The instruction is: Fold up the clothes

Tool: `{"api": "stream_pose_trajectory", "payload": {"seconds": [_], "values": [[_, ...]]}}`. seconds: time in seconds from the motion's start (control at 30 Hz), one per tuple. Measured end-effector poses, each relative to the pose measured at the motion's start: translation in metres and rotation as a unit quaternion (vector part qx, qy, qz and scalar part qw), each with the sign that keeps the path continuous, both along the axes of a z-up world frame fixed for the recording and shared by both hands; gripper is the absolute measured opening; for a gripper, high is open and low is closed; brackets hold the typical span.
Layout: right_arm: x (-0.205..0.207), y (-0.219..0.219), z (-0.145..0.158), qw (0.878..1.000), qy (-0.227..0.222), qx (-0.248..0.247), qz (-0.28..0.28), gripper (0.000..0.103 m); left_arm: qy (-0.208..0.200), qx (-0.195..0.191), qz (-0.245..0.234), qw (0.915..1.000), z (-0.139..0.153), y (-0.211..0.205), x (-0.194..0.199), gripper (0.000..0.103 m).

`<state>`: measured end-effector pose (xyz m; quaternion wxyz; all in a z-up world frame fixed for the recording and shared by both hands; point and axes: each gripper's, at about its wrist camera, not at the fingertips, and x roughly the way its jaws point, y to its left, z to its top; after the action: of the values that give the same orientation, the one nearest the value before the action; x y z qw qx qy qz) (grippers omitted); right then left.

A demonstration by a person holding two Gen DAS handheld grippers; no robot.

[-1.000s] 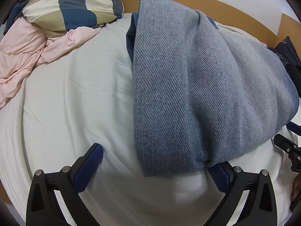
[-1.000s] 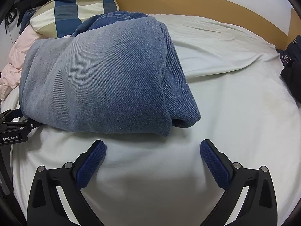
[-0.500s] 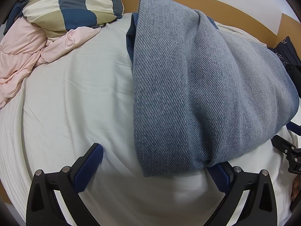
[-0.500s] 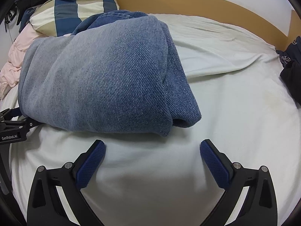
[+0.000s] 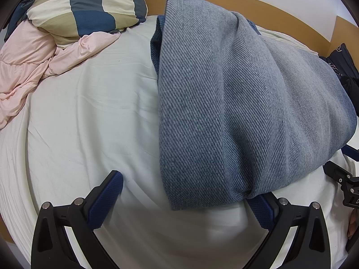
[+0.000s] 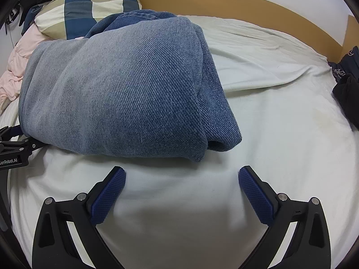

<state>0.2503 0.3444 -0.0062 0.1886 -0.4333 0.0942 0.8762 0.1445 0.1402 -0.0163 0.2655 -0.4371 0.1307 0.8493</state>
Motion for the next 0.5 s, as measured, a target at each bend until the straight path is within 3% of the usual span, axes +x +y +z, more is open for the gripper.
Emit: {"api": "stream_pose_trajectory", "payload": {"seconds": [0.5], "values": [[0.0083,0.0097,-0.0014,1.000,0.001,-0.001,0.000,0.103,0.000,0.000,0.000,1.0000,0.0002,0.0000,0.0002,0.103]]}}
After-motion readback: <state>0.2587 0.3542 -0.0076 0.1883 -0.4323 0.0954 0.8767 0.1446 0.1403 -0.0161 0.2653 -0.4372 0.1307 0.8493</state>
